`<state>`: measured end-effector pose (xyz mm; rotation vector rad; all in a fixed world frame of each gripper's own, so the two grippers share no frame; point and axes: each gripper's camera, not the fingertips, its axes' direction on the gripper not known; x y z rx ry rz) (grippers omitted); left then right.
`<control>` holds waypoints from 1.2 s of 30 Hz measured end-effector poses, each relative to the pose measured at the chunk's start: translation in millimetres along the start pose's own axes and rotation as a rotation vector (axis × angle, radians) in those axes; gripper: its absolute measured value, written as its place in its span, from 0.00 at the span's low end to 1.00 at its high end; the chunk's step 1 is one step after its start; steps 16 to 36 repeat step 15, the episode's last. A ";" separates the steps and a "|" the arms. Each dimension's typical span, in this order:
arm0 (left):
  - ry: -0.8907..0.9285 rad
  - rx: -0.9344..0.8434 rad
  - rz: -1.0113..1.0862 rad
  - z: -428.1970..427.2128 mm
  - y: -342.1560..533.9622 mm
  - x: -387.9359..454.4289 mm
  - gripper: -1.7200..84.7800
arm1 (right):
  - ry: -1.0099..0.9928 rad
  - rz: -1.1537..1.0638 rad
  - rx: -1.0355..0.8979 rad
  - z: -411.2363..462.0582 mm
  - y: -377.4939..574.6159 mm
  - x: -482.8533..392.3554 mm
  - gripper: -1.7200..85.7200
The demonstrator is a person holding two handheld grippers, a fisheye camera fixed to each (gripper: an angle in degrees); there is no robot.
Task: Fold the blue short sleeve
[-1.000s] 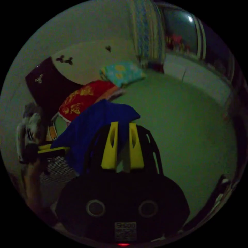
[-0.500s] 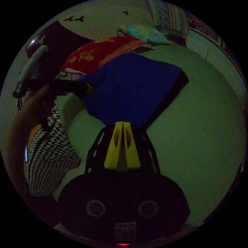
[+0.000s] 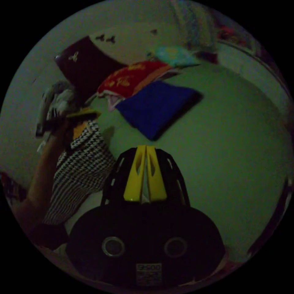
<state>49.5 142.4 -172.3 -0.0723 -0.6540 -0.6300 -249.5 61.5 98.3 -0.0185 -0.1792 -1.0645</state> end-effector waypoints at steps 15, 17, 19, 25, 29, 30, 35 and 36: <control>0.289 0.224 0.311 -40.4 75.7 469.3 0.01 | 0.808 0.723 0.237 -171.9 135.5 197.1 0.01; 0.289 0.224 0.311 -40.4 75.7 469.3 0.01 | 0.808 0.723 0.237 -171.9 135.5 197.1 0.01; 0.289 0.224 0.311 -40.4 75.7 469.3 0.01 | 0.808 0.723 0.237 -171.9 135.5 197.1 0.01; 0.289 0.224 0.311 -40.4 75.7 469.3 0.01 | 0.808 0.723 0.237 -171.9 135.5 197.1 0.01; 0.289 0.224 0.311 -40.4 75.7 469.3 0.01 | 0.808 0.723 0.237 -171.9 135.5 197.1 0.01; 0.289 0.224 0.311 -40.4 75.7 469.3 0.01 | 0.808 0.723 0.237 -171.9 135.5 197.1 0.01; 0.289 0.224 0.311 -40.4 75.7 469.3 0.01 | 0.808 0.723 0.237 -171.9 135.5 197.1 0.01; 0.289 0.224 0.311 -40.4 75.7 469.3 0.01 | 0.808 0.723 0.237 -171.9 135.5 197.1 0.01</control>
